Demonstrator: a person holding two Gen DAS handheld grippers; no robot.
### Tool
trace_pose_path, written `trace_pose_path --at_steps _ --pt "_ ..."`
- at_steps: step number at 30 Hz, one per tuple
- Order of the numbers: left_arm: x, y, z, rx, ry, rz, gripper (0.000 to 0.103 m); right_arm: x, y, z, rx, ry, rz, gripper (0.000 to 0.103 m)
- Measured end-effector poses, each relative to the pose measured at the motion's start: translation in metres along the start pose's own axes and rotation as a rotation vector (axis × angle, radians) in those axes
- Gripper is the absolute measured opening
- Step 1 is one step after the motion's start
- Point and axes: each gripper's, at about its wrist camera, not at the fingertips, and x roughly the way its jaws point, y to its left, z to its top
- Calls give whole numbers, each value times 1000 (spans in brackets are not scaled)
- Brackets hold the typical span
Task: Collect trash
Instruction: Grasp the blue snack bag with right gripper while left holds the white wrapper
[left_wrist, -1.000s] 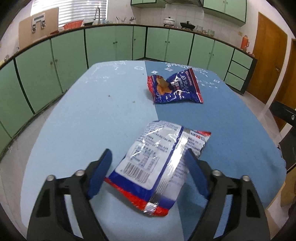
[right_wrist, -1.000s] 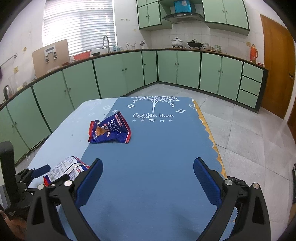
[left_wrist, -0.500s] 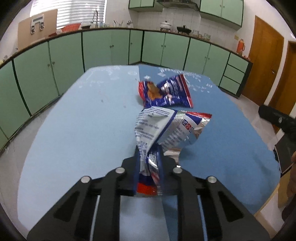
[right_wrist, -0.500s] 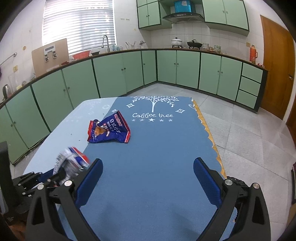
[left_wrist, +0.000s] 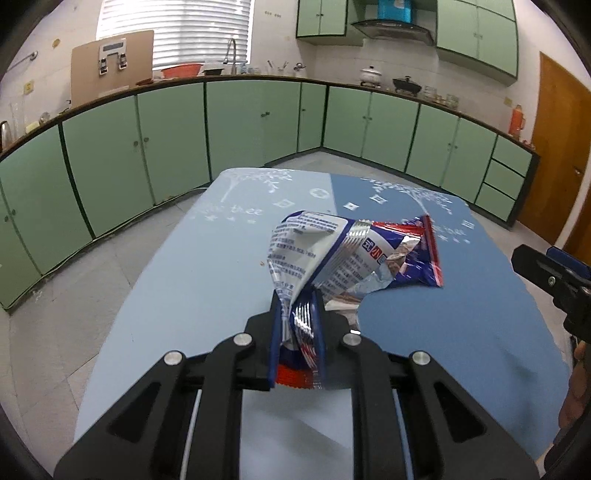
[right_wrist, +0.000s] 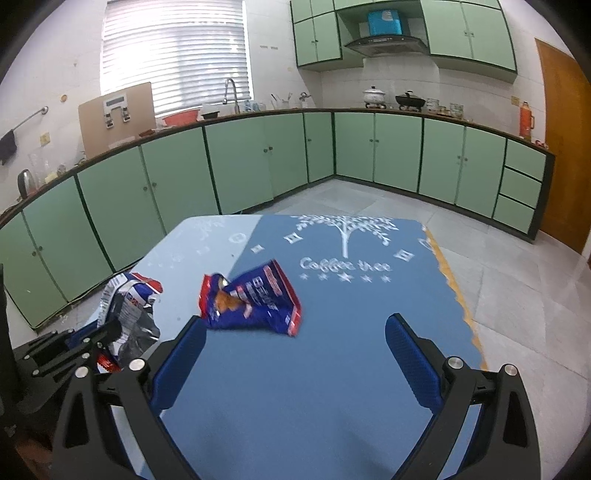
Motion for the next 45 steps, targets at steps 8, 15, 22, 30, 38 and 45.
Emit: trace_pose_path --at_steps 8,15,22,30,38,45 --pt "30 14 16 -8 14 37 14 53 21 17 -29 22 24 95" --pt "53 23 26 -19 28 46 14 94 26 23 -55 57 35 95" --pt "68 29 35 -26 30 55 14 127 23 25 -75 113 95 95" --pt "78 26 36 -25 45 49 14 147 21 22 -78 189 168 55" --pt "77 26 36 -21 48 54 16 140 25 13 -92 220 225 3" --pt "70 24 33 -23 44 58 16 120 26 11 -84 209 260 2"
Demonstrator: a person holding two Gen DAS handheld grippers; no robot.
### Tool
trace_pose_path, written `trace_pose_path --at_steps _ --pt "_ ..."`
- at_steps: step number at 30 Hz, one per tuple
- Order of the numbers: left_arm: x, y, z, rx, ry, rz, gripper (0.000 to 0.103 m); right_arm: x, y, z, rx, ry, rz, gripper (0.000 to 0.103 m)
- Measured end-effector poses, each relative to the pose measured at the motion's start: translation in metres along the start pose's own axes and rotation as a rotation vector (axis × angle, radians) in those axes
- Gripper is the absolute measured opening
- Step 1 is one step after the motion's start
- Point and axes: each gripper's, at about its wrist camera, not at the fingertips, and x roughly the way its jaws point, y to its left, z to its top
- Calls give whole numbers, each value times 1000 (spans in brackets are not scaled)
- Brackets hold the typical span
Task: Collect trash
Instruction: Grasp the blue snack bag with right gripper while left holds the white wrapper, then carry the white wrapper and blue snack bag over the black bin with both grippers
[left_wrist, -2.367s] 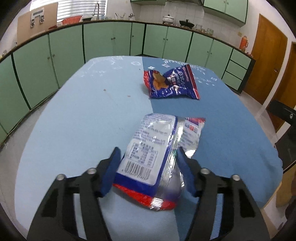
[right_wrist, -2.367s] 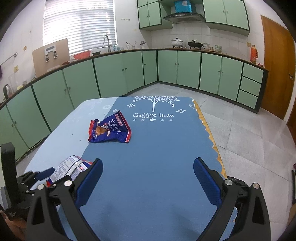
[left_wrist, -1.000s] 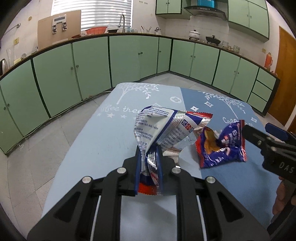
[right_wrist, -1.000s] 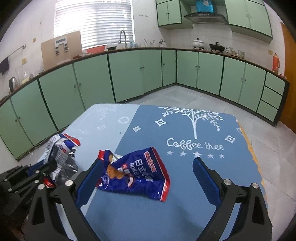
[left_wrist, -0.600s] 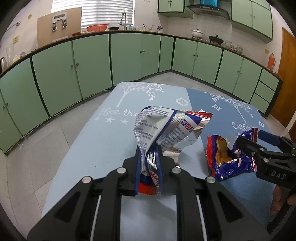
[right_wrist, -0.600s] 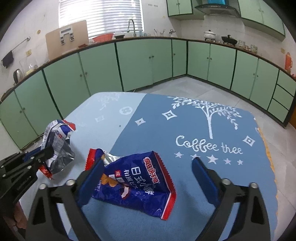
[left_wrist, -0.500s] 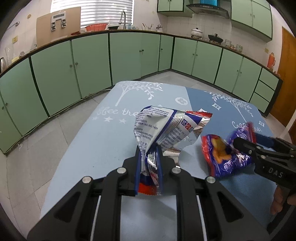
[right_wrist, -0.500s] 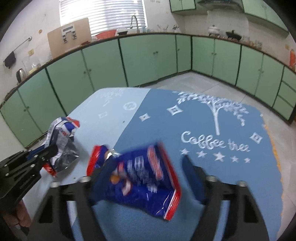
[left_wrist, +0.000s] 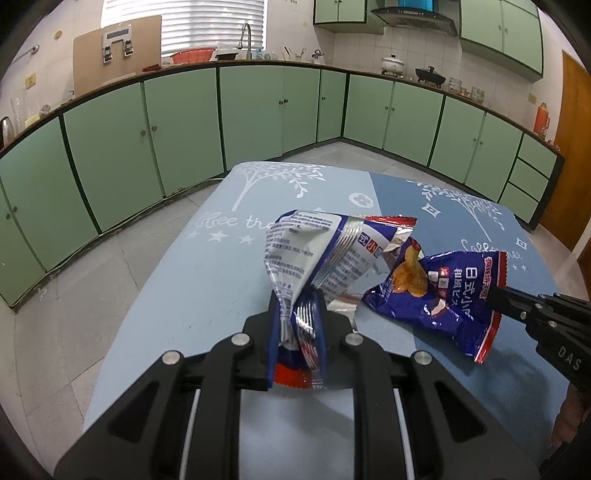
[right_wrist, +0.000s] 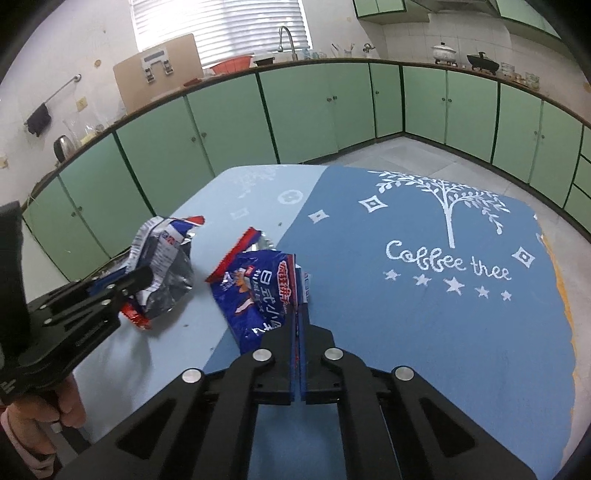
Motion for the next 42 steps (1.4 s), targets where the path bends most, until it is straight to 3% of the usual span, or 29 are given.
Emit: trace_pose_path --at_steps 2,6,8,12,13,15,22,32,42 --pt "1 0 0 1 3 -1 16 0 3 -1 -16 6 4 4" --pt "3 -1 0 1 5 -5 16 5 3 0 -19 14 -26 41" --pt "4 0 1 0 8 -8 16 11 2 3 -23 19 -22 43" --pt "7 1 1 -1 14 -12 16 23 1 6 -24 40 -10 40" --pt "7 0 1 -1 15 -12 16 26 1 6 -22 50 4 29" --pt "8 1 1 -2 17 -14 16 28 3 5 -26 60 26 18" --pt "1 -5 0 10 5 -23 16 4 7 1 -25 14 1 2" --pt "-29 -43 -2 55 -29 -96 16 -64 -12 -2 47 -82 -79 2" --pt "-56 -112 -12 131 -44 -214 16 -138 -52 -31 119 -134 -180 2"
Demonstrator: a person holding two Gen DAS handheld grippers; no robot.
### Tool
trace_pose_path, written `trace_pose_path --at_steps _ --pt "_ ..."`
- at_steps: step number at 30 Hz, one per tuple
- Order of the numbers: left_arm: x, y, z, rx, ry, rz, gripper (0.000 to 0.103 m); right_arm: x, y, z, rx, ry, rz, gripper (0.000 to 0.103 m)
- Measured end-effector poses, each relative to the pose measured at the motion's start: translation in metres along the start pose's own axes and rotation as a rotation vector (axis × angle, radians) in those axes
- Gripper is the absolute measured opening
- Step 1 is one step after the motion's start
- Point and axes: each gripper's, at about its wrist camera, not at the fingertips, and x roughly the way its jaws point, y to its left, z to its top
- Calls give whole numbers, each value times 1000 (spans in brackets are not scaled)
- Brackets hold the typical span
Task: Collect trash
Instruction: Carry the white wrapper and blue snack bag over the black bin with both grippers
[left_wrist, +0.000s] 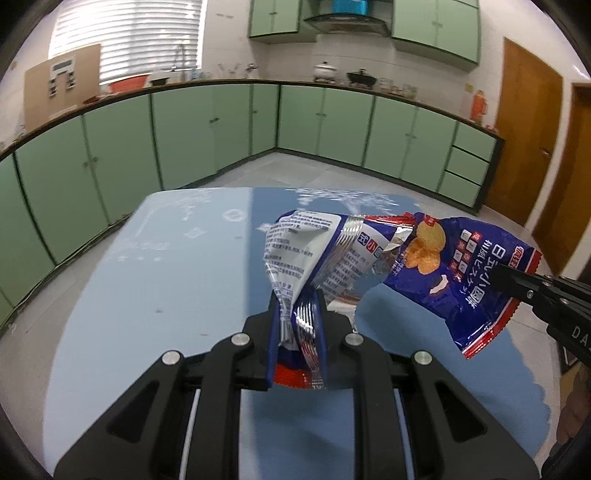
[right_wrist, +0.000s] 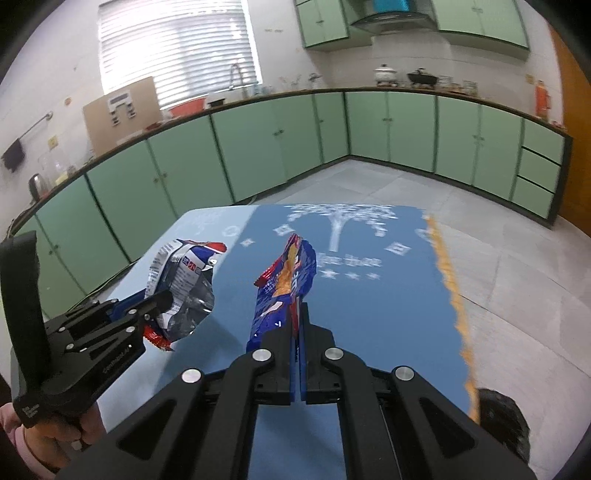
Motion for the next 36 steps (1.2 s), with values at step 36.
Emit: trace_pose_path --at_steps 36 --pt "27 -324 -62 392 138 -518 24 -178 -231 -130 373 -42 -459 2"
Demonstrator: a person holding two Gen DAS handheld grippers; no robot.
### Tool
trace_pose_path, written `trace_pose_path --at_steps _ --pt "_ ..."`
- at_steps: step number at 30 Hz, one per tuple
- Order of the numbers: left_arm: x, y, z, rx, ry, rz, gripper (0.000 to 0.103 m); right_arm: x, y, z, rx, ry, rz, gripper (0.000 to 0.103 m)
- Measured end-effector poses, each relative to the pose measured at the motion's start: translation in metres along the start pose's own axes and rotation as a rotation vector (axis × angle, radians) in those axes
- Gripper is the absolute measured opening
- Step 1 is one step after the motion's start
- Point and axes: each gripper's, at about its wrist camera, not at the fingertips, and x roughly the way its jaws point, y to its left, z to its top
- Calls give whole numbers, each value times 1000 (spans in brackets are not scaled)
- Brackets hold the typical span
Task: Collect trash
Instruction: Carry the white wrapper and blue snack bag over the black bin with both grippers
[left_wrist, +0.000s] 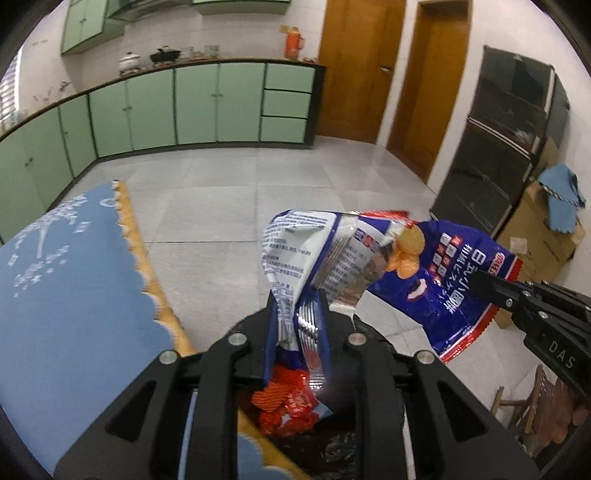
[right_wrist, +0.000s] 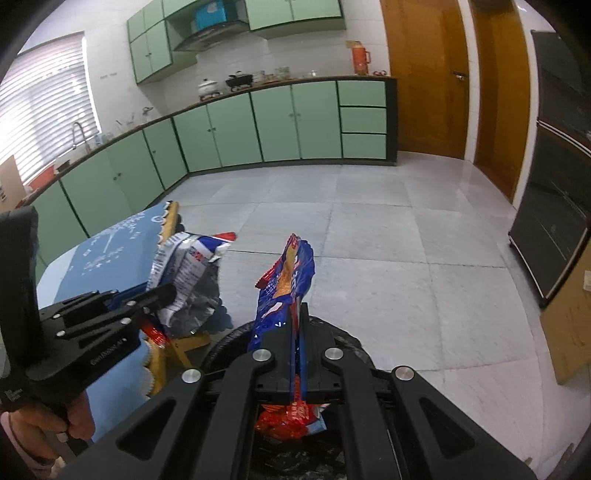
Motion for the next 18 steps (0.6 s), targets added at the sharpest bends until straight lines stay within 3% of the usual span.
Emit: trace_pose_path --at_steps 1,8,10,18 --pt "3 -3 -1 6 7 -2 31 1 -4 -2 5 4 -4 2" --pt "11 -7 -5 8 41 -7 37 10 -12 -7 27 25 -4 2" --pt "11 -6 -8 1 51 -10 43 12 -13 -9 30 31 1 2" --pt "5 1 -8 -10 57 -5 44 17 -11 -10 22 43 3 2"
